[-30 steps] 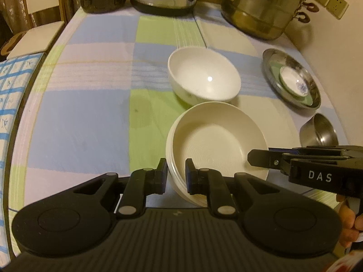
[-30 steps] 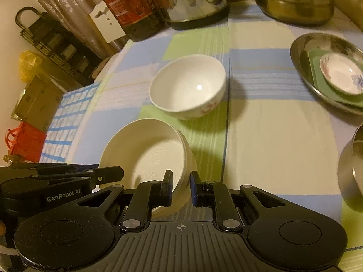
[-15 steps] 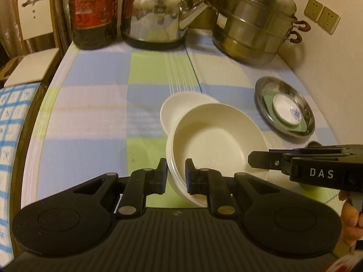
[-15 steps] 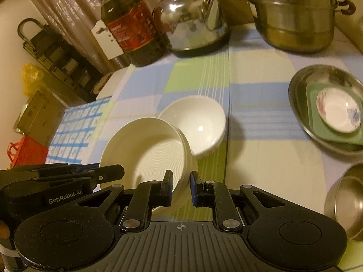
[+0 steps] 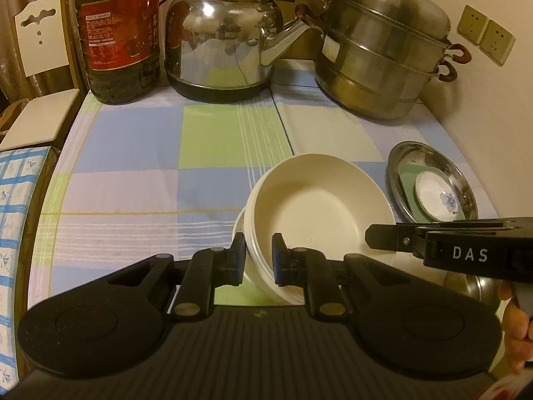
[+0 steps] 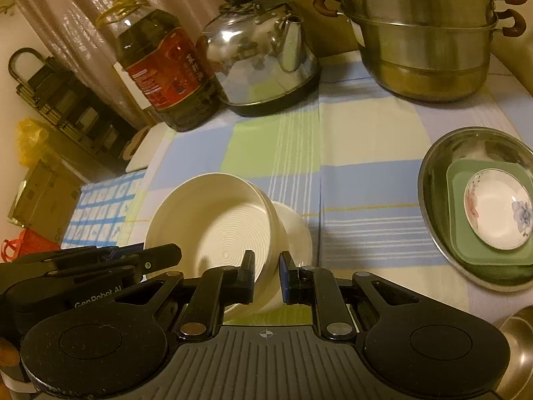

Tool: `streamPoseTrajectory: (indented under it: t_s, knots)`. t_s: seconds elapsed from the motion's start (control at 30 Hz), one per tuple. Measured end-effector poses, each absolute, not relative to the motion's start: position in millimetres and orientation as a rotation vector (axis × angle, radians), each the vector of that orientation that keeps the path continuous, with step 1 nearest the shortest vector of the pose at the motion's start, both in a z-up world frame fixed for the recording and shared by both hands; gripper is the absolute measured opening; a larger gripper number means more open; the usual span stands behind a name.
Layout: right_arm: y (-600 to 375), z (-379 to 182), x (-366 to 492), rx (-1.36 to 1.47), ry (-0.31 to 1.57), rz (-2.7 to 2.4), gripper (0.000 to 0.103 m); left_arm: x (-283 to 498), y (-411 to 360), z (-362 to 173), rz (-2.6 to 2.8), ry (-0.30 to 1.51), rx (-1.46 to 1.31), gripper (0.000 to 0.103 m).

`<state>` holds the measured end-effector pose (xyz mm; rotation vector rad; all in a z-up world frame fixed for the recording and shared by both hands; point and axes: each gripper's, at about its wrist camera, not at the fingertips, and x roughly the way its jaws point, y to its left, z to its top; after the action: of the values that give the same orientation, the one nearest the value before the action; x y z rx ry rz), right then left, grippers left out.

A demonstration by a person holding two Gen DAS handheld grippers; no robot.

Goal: Organize plates and bowls
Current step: 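Carry the cream tub with the right gripper onto the white floral bowl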

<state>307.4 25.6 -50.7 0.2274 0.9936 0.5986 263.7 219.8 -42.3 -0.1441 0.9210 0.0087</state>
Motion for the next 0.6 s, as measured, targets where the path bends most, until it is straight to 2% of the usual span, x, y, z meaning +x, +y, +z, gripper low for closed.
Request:
streamPoseTrajectory:
  t_s: [0.6]
  knots:
    - [33.4, -78.9, 331.5, 0.218, 1.082, 0.563, 0.016, 290.7, 223.9, -71.9, 0.013, 0.992, -0.153, 0.014]
